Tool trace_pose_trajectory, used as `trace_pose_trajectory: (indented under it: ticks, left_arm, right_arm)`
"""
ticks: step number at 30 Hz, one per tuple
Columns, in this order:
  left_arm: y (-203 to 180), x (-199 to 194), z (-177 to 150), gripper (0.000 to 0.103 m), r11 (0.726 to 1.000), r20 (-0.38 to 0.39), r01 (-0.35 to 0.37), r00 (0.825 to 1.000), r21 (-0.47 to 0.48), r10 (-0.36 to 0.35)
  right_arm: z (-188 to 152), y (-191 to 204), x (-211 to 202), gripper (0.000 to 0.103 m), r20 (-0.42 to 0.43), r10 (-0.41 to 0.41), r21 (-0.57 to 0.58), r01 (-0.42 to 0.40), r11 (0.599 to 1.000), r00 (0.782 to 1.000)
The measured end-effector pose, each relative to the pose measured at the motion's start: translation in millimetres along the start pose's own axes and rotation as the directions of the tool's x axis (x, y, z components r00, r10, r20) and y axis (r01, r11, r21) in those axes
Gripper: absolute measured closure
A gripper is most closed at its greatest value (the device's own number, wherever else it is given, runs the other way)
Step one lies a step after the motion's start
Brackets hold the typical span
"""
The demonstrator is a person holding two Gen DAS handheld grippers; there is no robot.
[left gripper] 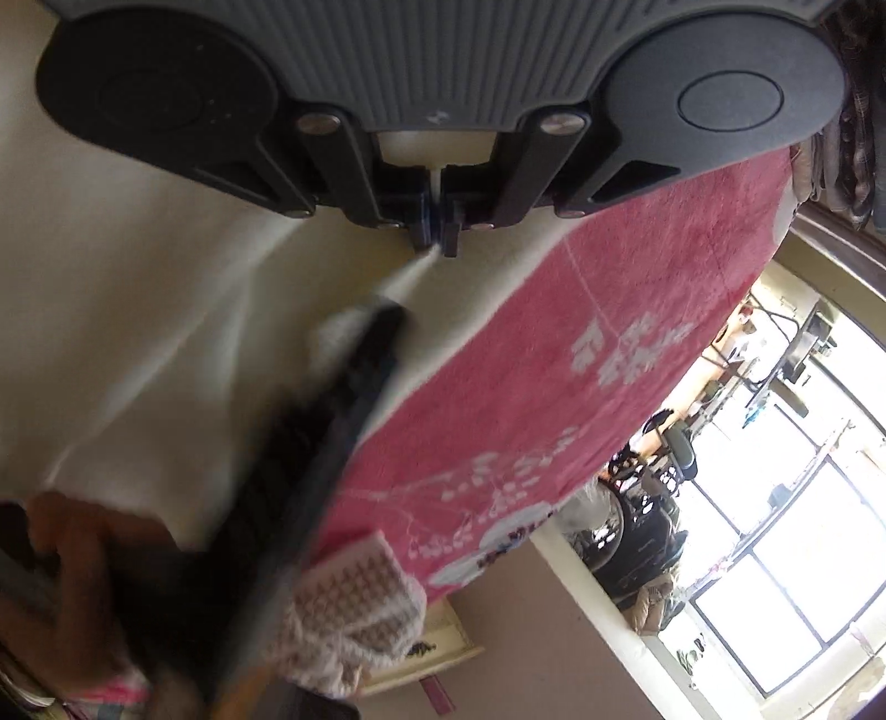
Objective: Fold clothes
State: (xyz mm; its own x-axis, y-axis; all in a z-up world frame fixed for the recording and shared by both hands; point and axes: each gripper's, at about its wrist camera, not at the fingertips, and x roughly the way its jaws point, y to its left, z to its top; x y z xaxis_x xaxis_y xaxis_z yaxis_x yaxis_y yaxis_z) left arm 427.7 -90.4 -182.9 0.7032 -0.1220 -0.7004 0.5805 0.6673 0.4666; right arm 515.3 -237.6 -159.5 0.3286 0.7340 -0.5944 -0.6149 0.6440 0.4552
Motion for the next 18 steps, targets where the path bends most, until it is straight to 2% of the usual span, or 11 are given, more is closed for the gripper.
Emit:
trace_pose_trajectory:
  ticks: [2, 4, 6, 9, 12, 14, 15, 18]
  left_arm:
    - [7.8, -5.0, 1.5, 0.088, 0.999, -0.012, 0.016, 1.0, -0.041, -0.017]
    - [21.7, -21.0, 3.4, 0.084, 0.991, 0.003, 0.043, 0.999, -0.126, -0.043]
    - [38.4, -37.7, 4.1, 0.083, 0.966, 0.049, 0.08, 0.996, -0.244, -0.07]
    - [53.7, -36.4, 7.6, 0.083, 0.919, 0.078, 0.087, 0.995, -0.386, -0.062]
    - [40.0, -0.7, 13.1, 0.081, 0.958, -0.015, 0.007, 1.0, -0.286, -0.012]
    - [29.2, 13.5, 11.3, 0.081, 0.976, -0.037, -0.027, 0.999, -0.216, 0.019]
    - [25.5, 18.2, 11.2, 0.081, 0.98, -0.047, -0.039, 0.998, -0.193, 0.031]
    - [28.2, 16.2, 12.6, 0.081, 0.972, -0.058, -0.041, 0.998, -0.231, 0.028]
  right_arm:
    - [-11.2, -5.5, 17.2, 0.085, -0.025, -0.029, -0.006, 0.029, 1.0, 0.999]
    - [-9.6, -10.2, 14.2, 0.086, -0.007, -0.016, 0.059, 0.016, 0.998, 1.0]
    - [-10.6, -11.9, 12.3, 0.086, 0.001, -0.01, 0.079, 0.009, 0.997, 1.0]
    - [-12.3, -12.5, 11.2, 0.086, 0.009, -0.015, 0.1, 0.014, 0.995, 1.0]
    - [-14.3, -7.7, 13.1, 0.086, 0.014, -0.042, 0.082, 0.041, 0.996, 0.999]
    - [-15.5, -4.4, 13.3, 0.086, 0.018, -0.06, 0.072, 0.059, 0.996, 0.998]
    - [-14.3, -3.0, 9.8, 0.086, 0.018, -0.067, 0.084, 0.065, 0.994, 0.998]
    - [-11.2, 1.3, 0.0, 0.085, 0.028, -0.104, 0.097, 0.101, 0.99, 0.994]
